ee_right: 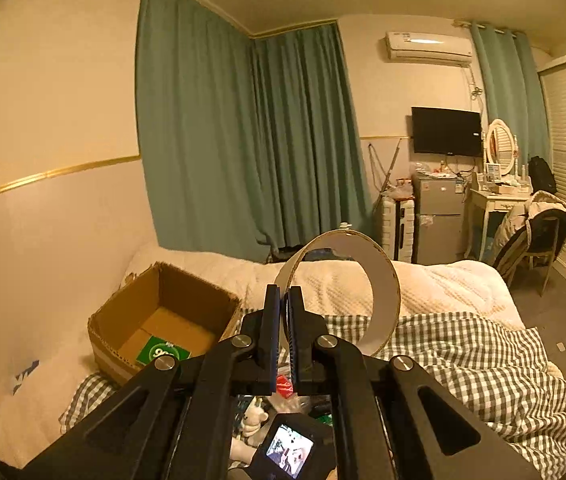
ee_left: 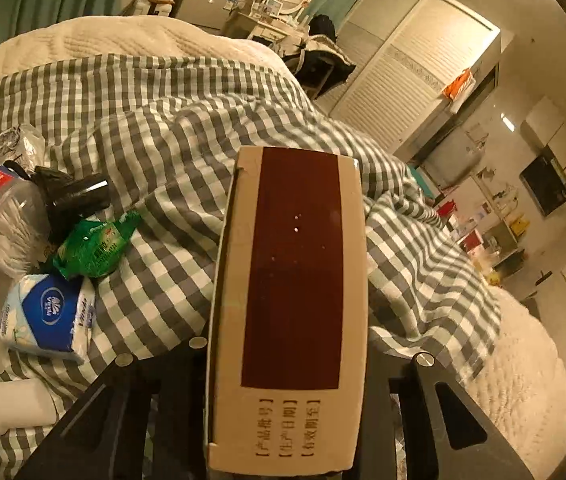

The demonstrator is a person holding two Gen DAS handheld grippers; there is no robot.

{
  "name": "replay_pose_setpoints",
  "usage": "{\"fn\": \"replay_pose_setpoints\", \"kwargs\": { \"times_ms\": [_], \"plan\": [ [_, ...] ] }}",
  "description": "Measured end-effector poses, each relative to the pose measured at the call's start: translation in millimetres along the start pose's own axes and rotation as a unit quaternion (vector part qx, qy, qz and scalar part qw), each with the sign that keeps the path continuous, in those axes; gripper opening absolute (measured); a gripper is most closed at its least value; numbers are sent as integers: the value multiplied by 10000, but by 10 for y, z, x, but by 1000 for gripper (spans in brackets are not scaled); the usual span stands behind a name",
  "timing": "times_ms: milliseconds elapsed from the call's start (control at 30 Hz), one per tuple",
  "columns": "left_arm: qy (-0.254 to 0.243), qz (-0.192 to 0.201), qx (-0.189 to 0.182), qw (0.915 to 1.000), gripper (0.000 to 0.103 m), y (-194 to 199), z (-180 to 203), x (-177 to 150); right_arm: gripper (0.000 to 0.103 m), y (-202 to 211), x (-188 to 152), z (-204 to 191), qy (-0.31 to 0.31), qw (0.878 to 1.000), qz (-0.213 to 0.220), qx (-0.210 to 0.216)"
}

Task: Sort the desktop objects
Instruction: 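Lift the brown box with left tool while right tool holds the tape ring up, then carry and release the brown box with left tool while right tool drops the tape ring into the cardboard box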

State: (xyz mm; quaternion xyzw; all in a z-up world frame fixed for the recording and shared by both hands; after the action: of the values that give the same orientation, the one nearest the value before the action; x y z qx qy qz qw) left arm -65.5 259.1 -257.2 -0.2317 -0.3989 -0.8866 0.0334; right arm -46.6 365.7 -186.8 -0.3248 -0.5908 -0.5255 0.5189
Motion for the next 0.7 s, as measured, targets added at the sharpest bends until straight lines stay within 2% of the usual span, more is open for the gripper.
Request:
{"fn": "replay_pose_setpoints", "kwargs": {
  "times_ms": [133,300,467,700],
  "plan": [
    [-15,357,121,9993,28,231,-36,22,3,14,14,63,-50,10000,33,-35],
    [-211,1058,382,9934,28,721,107,171,3,21,127,29,36,9999,137,-73],
    [-422,1791,638,9809,28,1271,253,368,3,35,302,-34,53,9995,310,-60],
    [-351,2354,1192,9639,28,1923,144,602,3,-64,480,-195,5,9988,485,27]
  ]
}}
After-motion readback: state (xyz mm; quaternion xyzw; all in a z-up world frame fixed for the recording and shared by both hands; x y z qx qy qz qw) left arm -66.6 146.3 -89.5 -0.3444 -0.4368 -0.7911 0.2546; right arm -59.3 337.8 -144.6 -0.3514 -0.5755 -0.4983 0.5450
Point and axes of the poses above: each gripper's, at about its wrist camera, not at the fingertips, and y roughly against the way its jaws point, z to its right, x to its top, the point moved 3 cm from there along -y, roughly the way its jaws point, and after that the axes turned 12 degrees about y, right-handed, at the moved point
